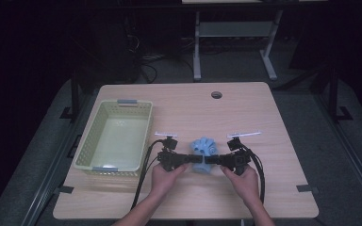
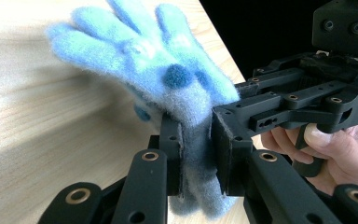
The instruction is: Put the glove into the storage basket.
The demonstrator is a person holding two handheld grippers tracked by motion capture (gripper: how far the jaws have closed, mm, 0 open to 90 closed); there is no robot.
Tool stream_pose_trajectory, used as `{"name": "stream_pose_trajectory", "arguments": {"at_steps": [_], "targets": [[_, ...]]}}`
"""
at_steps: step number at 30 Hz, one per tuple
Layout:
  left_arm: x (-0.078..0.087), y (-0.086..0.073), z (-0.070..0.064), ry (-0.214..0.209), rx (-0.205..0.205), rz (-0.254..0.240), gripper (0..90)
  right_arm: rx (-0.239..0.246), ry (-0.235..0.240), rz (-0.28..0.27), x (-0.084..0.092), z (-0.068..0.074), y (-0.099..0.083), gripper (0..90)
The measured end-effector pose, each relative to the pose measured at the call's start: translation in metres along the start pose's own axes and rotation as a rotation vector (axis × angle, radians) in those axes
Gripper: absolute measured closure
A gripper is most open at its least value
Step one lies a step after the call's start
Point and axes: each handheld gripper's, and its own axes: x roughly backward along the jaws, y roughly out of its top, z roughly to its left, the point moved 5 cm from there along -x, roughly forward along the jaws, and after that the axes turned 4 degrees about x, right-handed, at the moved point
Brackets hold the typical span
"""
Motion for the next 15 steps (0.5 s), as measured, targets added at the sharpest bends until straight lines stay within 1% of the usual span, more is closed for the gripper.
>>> {"name": "stream_pose_trajectory", "arguments": {"at_steps": [3,8,10,15], "targets": [[0.003,0.002,-0.001,-0.004,-0.009,-0.001,74.6,0.003,0.0,-0.001,0.001,0.003,0.003,78.6],[0.01,0.003,-0.004,-0.014,-0.013,-0.009,74.8,0.026,0.005,-0.007,0.002,0.008,0.007,78.6],[0.012,0.003,-0.005,-0.011,-0.012,-0.012,74.8,0.019,0.01,-0.005,0.002,0.01,0.008,78.6],[0.018,0.005,-0.007,-0.014,-0.015,-0.015,74.9,0.026,0.019,-0.008,0.001,0.015,0.011,78.6]]}}
